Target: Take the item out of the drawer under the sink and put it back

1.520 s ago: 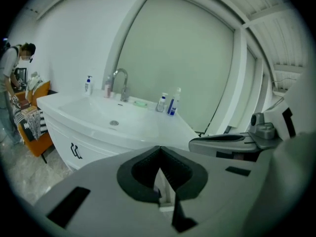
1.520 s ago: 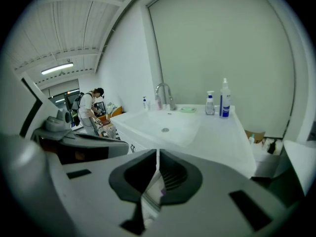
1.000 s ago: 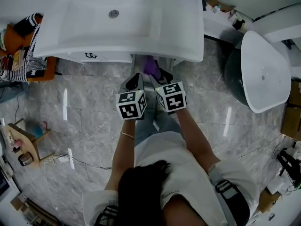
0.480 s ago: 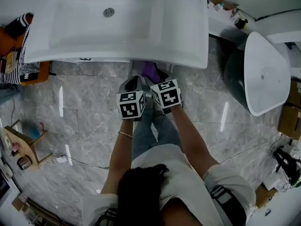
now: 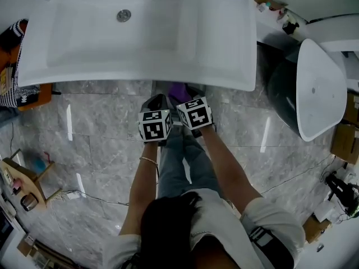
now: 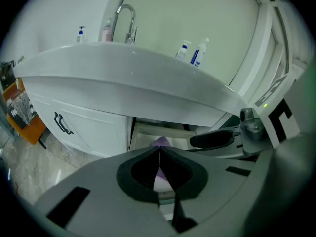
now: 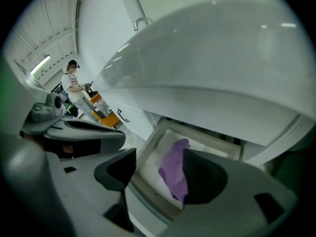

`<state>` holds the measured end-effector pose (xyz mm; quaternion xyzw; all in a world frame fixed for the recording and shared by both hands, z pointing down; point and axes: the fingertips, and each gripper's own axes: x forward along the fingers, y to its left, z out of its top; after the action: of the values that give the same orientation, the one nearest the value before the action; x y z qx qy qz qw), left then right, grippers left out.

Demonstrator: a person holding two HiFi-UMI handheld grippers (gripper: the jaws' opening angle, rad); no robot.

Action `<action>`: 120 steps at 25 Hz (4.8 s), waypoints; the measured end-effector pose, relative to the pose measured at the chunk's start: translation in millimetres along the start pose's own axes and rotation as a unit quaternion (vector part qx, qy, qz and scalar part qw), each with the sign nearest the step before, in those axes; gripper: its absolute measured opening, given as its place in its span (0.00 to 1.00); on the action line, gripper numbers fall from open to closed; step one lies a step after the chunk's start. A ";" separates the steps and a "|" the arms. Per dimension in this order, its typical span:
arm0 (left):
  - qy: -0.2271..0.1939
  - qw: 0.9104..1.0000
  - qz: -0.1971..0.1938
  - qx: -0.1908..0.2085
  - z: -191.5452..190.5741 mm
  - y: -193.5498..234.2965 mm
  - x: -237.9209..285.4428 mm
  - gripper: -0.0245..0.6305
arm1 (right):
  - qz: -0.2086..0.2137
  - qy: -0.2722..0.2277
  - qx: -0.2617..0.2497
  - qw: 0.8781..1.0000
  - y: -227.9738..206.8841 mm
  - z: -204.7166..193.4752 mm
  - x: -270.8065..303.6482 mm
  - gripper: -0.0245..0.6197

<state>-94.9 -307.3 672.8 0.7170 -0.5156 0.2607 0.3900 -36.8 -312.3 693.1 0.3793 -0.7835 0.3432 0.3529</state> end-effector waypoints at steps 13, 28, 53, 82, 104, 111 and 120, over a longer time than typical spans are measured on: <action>0.023 0.999 -0.011 -0.030 -18.2 18.5 48.9 0.04 | -0.029 0.034 -0.013 0.999 -26.1 -25.5 68.8 0.50; 0.045 0.998 -0.019 -0.047 -36.9 18.3 78.2 0.04 | -0.058 0.078 0.020 0.995 -52.7 -52.7 111.0 0.50; 0.040 0.997 -0.005 -0.066 -47.2 3.6 57.0 0.04 | -0.064 0.044 0.034 0.996 -56.3 -46.6 59.1 0.17; -0.043 0.999 0.004 -0.011 -21.9 -71.4 -56.3 0.04 | -0.022 -0.050 -0.009 0.998 -0.5 -17.1 -104.0 0.17; -0.182 0.983 -0.021 0.021 39.0 -142.8 -175.7 0.04 | -0.031 -0.223 -0.045 0.973 34.6 42.4 -265.7 0.17; -0.237 0.971 -0.029 0.030 60.4 -154.7 -215.2 0.04 | -0.051 -0.289 -0.075 0.953 42.4 63.7 -308.0 0.17; -0.281 0.958 -0.030 0.047 79.5 -169.8 -243.4 0.04 | -0.048 -0.325 -0.097 0.940 64.8 71.9 -330.2 0.17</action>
<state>-18.0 -214.8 390.1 0.7940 -0.5697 0.0611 0.2034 40.9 -223.0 369.9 0.4709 -0.8660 0.1067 0.1303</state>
